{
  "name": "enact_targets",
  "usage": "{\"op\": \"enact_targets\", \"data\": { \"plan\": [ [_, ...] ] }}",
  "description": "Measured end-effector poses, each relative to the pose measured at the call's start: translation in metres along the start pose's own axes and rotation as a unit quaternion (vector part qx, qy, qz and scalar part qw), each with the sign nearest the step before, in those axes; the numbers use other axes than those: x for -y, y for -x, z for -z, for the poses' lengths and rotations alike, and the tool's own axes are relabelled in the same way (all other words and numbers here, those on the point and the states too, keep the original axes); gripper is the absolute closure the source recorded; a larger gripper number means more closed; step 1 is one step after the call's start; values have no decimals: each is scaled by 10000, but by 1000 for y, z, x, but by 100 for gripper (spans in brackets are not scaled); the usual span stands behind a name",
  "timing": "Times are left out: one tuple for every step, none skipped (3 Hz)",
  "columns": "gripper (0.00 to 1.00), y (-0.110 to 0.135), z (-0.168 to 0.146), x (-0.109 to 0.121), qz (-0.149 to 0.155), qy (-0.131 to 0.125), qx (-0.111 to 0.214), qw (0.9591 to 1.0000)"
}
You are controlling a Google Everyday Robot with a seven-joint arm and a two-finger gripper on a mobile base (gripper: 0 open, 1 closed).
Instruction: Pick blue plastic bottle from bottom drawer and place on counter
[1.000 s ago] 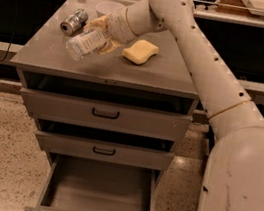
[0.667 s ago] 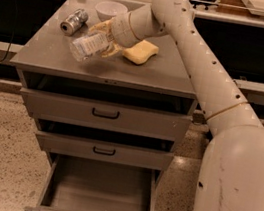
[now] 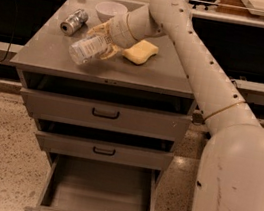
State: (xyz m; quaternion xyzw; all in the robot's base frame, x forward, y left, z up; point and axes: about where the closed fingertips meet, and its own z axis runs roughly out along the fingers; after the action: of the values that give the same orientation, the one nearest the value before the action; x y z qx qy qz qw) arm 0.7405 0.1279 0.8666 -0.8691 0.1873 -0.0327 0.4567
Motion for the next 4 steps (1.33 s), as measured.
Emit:
{"op": "enact_targets", "data": {
  "plan": [
    [25,-1,6,2,14,22,-49,10000],
    [8,-4,13,4,8,75,-126,9999],
    [9,-7,20,7,0,121,-175,9998],
    [15,-7,33,18,70,108,-237,9996]
  ]
}}
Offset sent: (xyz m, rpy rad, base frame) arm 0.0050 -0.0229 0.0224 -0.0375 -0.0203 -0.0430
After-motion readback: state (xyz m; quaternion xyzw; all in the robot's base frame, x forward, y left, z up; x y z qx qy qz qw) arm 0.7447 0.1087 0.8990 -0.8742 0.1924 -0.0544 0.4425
